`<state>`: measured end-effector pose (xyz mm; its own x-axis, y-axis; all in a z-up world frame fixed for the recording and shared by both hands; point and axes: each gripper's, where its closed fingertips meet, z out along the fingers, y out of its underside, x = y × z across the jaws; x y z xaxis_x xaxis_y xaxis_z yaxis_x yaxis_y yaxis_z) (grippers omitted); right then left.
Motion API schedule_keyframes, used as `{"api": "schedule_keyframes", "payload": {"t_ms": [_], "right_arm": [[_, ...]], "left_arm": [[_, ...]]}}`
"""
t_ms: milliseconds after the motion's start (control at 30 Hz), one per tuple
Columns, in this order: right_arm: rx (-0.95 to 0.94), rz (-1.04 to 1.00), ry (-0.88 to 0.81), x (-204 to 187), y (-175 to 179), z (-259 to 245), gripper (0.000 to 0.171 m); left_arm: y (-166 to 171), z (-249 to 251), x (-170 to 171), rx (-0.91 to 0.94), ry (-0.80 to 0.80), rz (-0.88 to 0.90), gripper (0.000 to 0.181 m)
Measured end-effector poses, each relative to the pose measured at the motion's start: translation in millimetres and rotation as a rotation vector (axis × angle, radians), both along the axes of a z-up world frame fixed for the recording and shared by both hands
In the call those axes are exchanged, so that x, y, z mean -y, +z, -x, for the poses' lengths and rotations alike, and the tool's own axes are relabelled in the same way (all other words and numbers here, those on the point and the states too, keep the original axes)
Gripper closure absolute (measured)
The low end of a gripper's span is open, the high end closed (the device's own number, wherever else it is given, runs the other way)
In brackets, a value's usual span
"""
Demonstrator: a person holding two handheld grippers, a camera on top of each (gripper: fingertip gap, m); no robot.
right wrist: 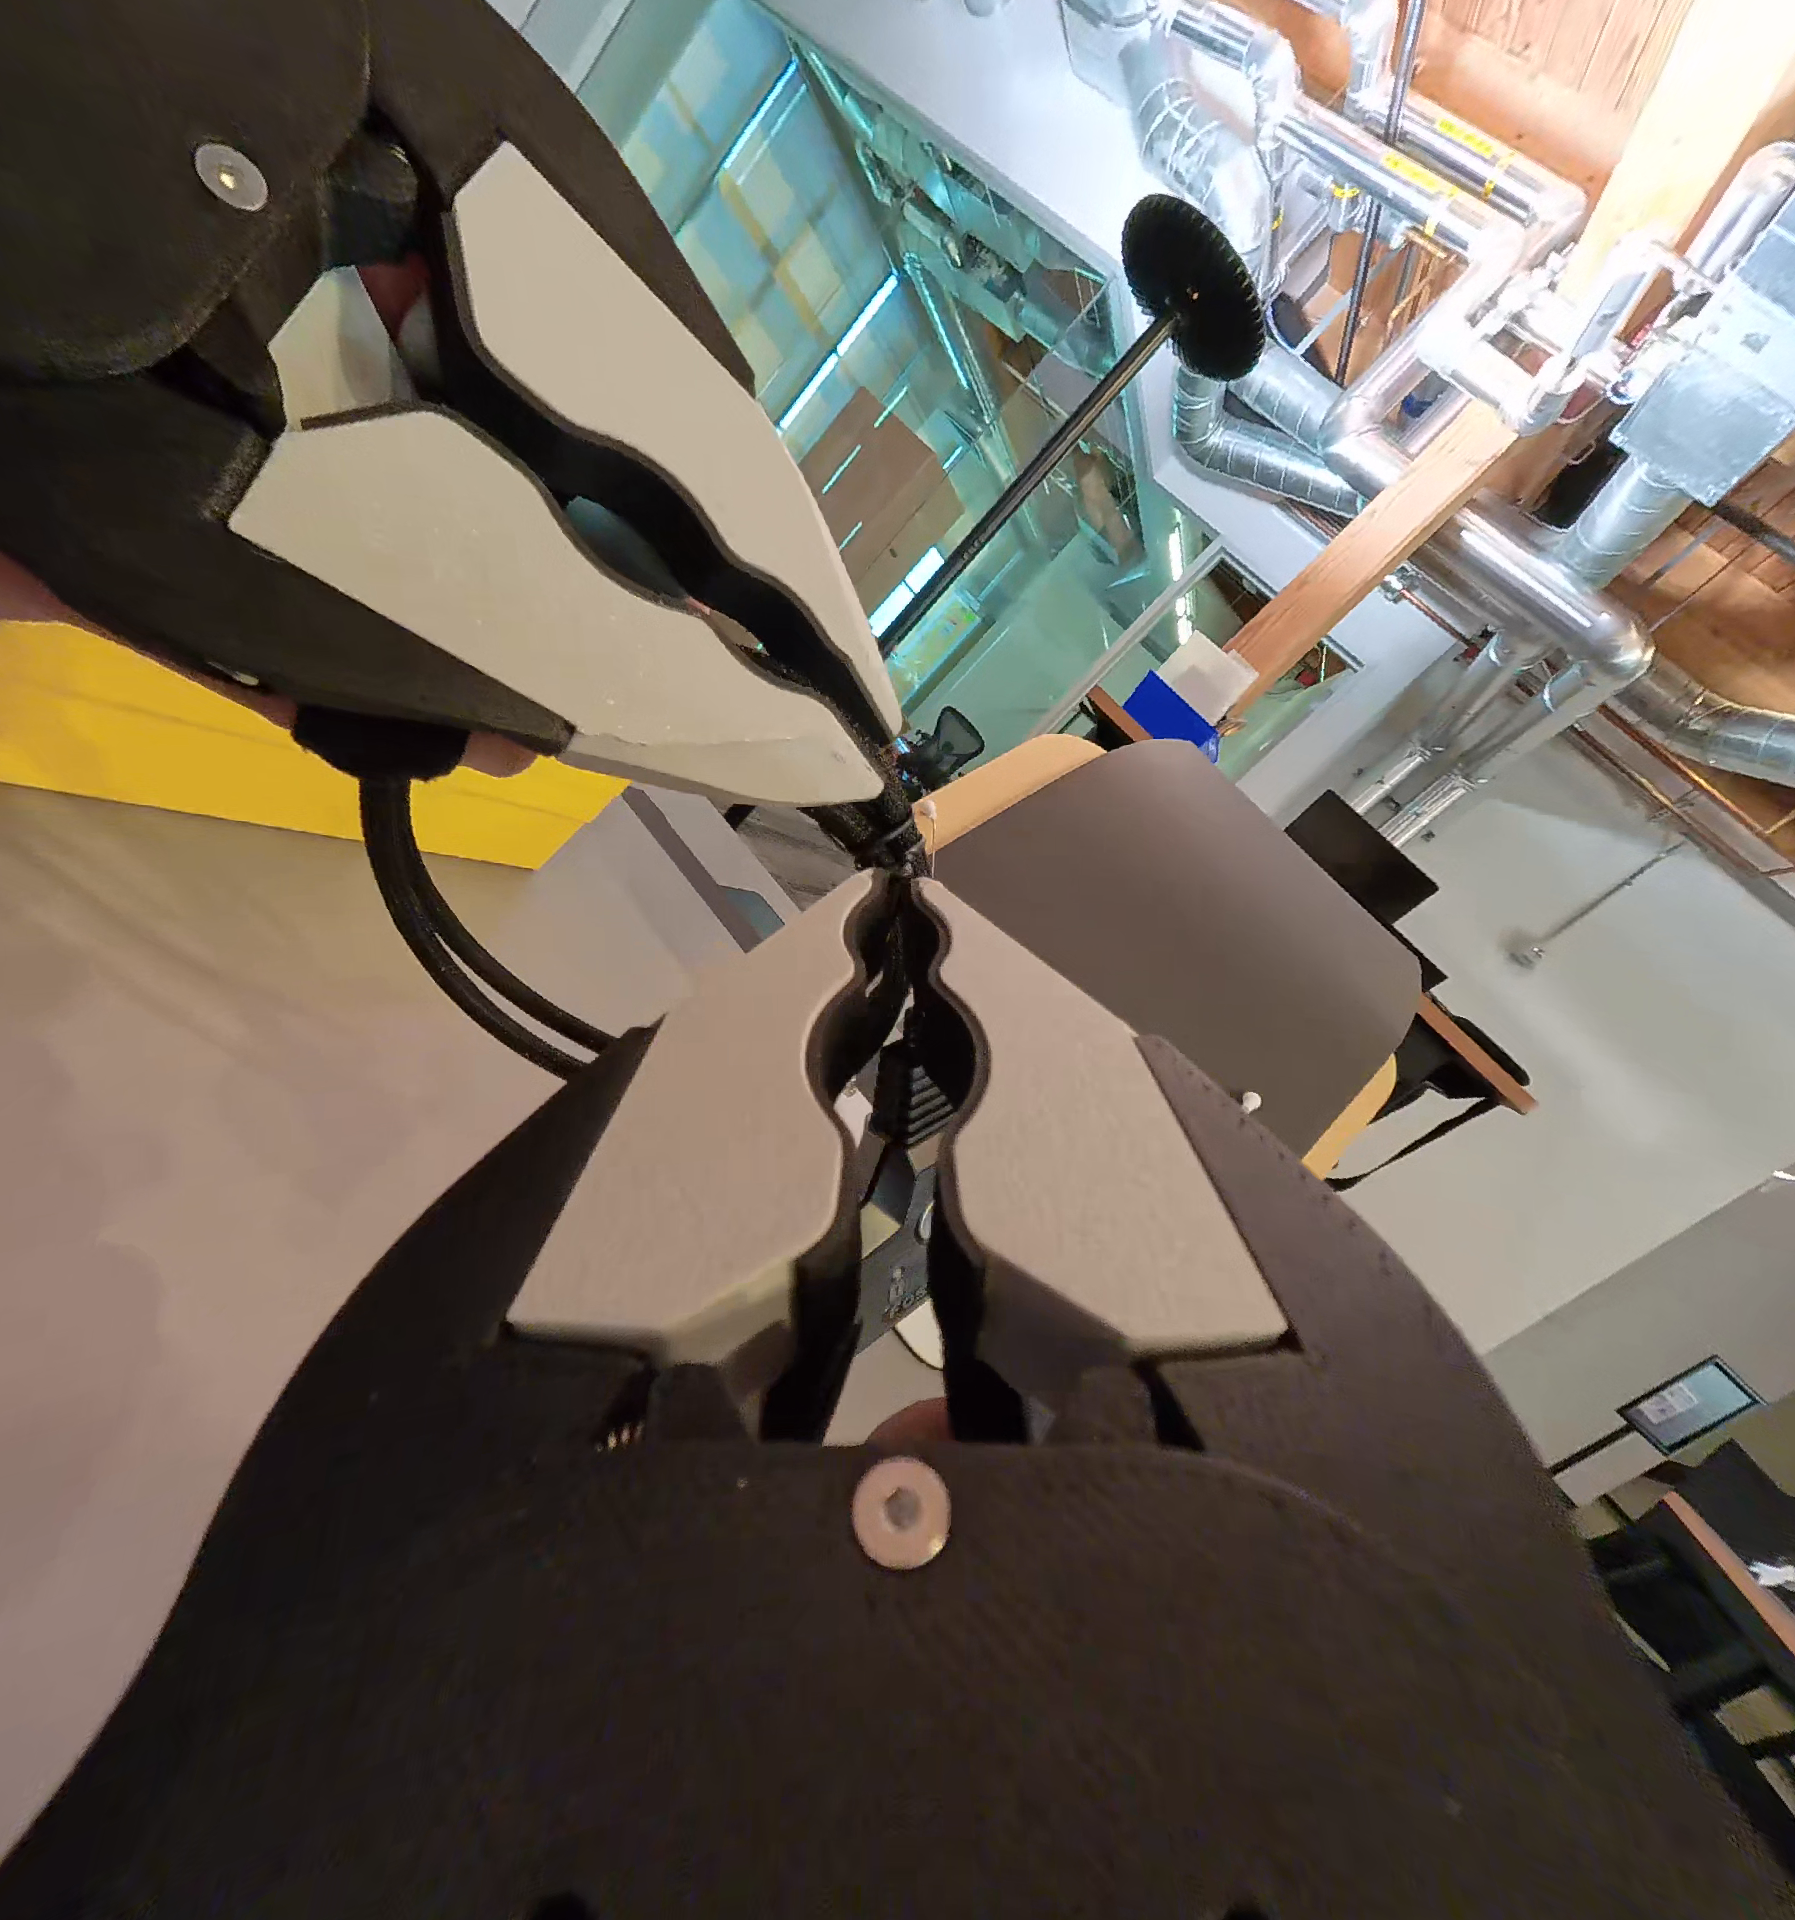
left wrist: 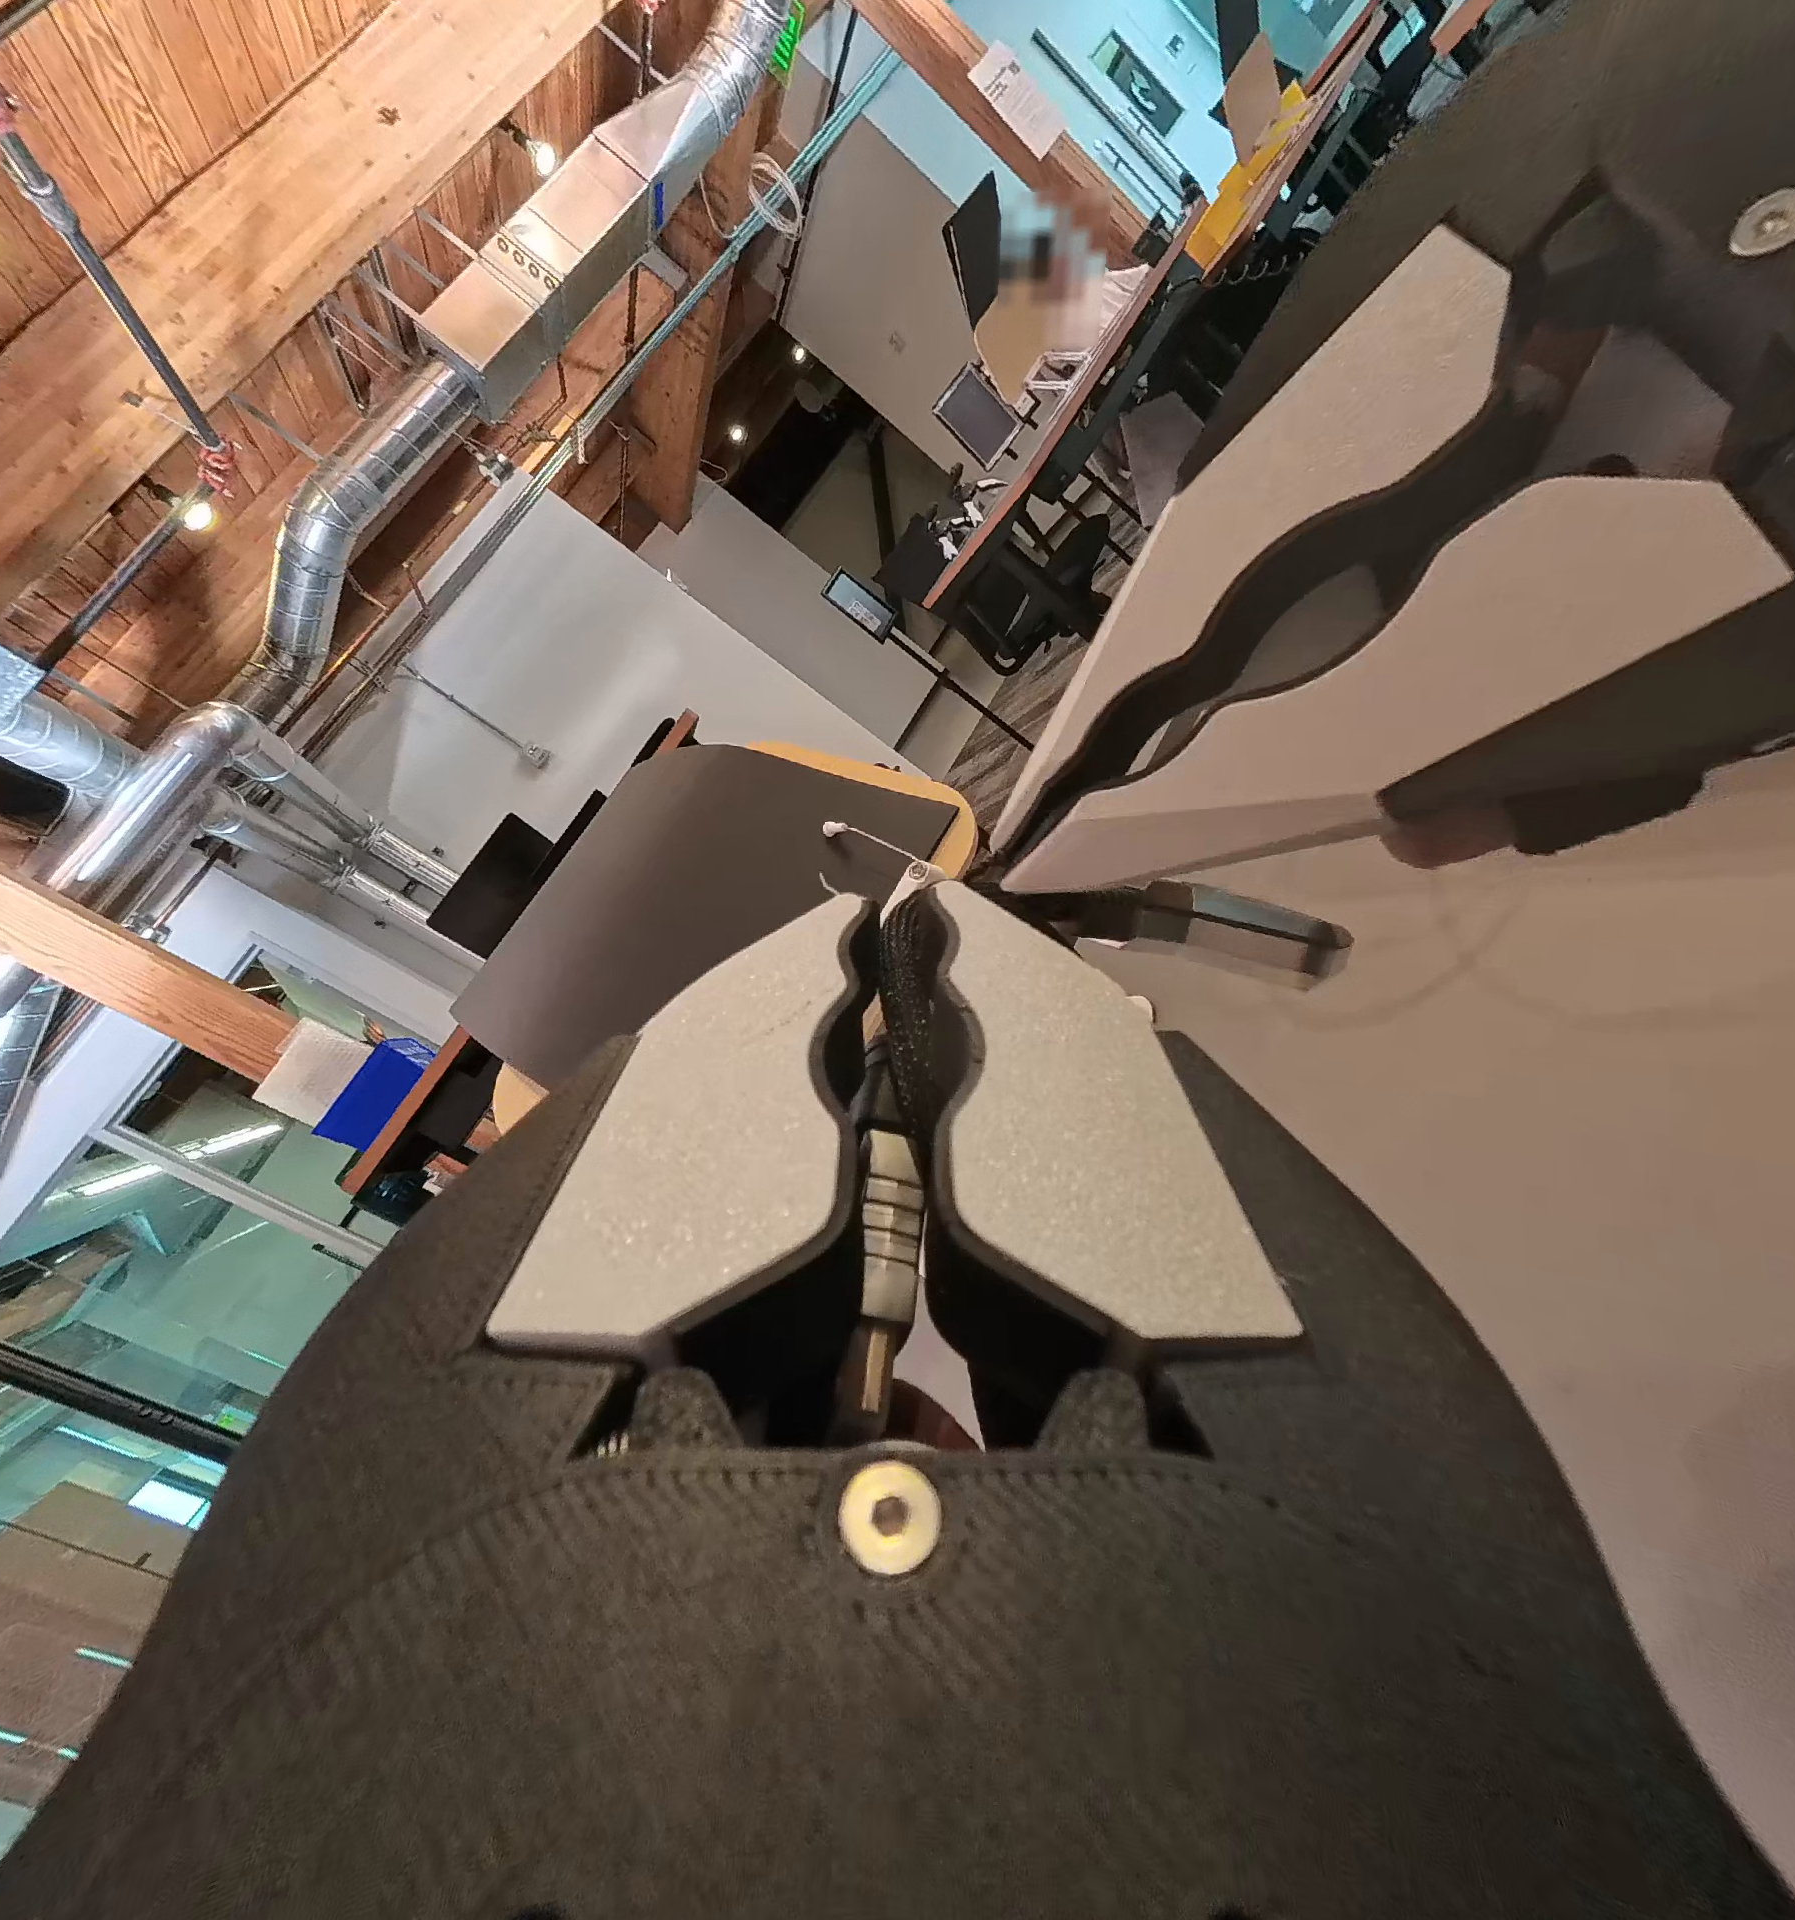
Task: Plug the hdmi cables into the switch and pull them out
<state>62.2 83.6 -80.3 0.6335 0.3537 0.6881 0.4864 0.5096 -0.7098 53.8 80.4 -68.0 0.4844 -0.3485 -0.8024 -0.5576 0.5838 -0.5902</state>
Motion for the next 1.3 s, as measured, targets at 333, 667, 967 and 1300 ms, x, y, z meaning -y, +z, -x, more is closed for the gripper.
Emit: {"api": "schedule_keyframes", "payload": {"t_ms": [333, 667, 967, 1300], "right_arm": [[0.018, -0.029, -0.012, -0.2, -0.9, 1.0, 0.169], [0.017, -0.018, -0.007, -1.3, -2.5, 0.4, 0.171], [-0.385, 0.354, 0.261, -3.2, -0.4, -6.3, 0.171], [-0.768, 0.703, 0.567, 1.0, -1.9, -11.2, 0.171]], "left_arm": [[-1.4, -0.3, -0.5, -0.002, 0.001, 0.003, 0.176], [-5.2, -1.7, -0.3, -0.011, -0.002, 0.009, 0.176], [-5.0, -2.7, 2.1, -0.020, -0.008, -0.045, 0.175], [-6.4, -2.1, 5.7, -0.029, -0.009, -0.100, 0.175]]}}
